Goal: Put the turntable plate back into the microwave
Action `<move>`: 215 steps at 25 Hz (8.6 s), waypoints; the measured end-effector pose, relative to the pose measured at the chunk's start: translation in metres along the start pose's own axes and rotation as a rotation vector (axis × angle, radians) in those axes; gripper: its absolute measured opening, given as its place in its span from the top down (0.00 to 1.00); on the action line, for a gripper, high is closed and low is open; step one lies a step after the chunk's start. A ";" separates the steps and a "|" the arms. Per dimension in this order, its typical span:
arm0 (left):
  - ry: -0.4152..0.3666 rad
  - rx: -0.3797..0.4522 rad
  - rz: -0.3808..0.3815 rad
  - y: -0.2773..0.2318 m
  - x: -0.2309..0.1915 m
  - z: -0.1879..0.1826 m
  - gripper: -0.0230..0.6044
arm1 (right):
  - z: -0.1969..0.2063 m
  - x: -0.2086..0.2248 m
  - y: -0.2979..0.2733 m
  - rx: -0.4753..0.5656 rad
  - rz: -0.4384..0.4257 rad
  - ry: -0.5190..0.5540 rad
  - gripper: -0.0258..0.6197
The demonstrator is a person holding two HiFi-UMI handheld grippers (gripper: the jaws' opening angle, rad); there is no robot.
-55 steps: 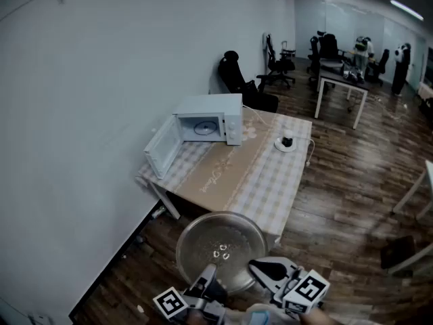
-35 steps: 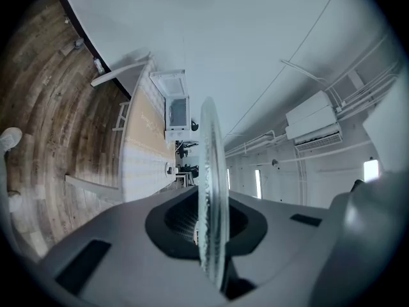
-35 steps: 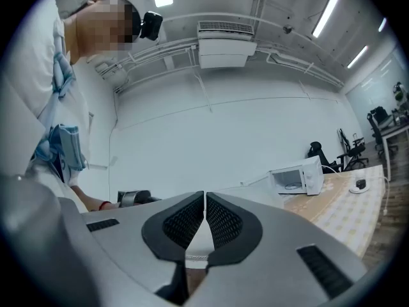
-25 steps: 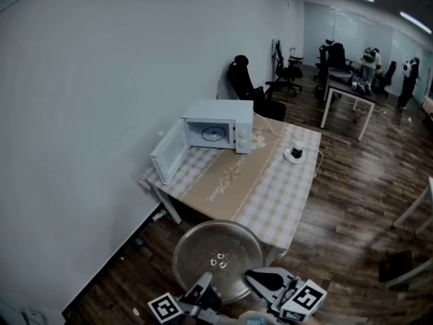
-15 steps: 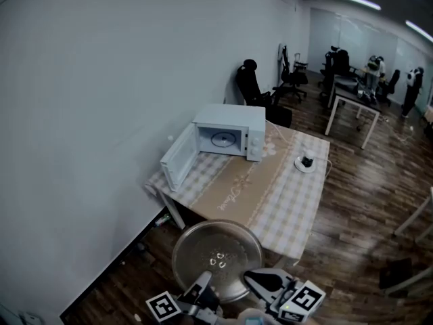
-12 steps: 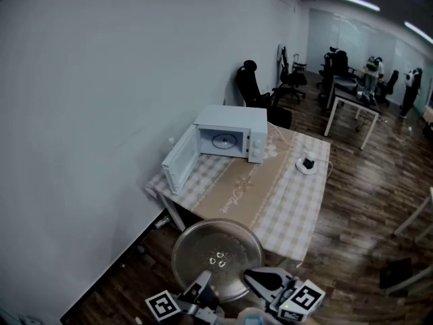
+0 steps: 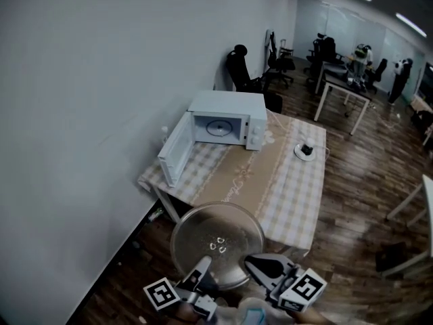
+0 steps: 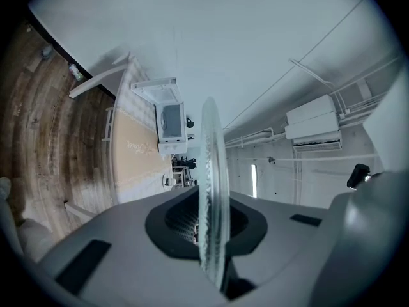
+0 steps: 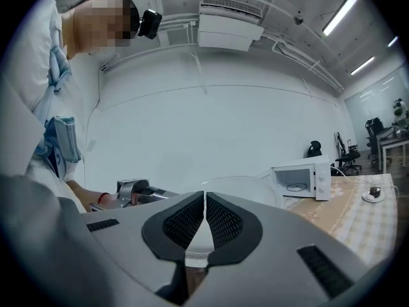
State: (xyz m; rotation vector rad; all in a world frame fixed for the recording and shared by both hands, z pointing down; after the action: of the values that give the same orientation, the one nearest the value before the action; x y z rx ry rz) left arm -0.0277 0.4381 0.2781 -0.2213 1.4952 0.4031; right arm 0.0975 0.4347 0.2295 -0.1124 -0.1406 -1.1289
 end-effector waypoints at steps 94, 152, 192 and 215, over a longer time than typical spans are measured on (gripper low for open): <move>0.032 -0.111 -0.039 -0.477 -0.258 -0.294 0.94 | 0.099 0.495 -0.326 -0.028 0.324 -0.142 0.91; 0.064 -0.035 -0.106 -0.540 -0.276 -0.329 0.94 | 0.145 0.503 -0.364 -0.764 0.024 1.354 0.86; 0.114 -0.033 -0.174 -0.642 -0.315 -0.387 0.94 | 0.146 0.605 -0.433 -0.795 0.214 1.224 0.87; 0.148 0.060 -0.219 -0.681 -0.335 -0.407 0.94 | 0.150 0.633 -0.475 -0.828 0.206 1.324 0.87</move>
State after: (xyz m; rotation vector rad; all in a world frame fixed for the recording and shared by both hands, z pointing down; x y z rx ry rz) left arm -0.1436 -0.3830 0.5106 -0.3699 1.6061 0.1683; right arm -0.0755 -0.3066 0.4932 -0.0883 1.4871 -0.8031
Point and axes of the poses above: the fingertips, and each gripper's own axes: y backward along the fingers, x to its right, z out of its underside, the point moved 2 cm from there along y, backward along the fingers, and after that the axes turned 3 degrees about x, right-handed, at the moved point
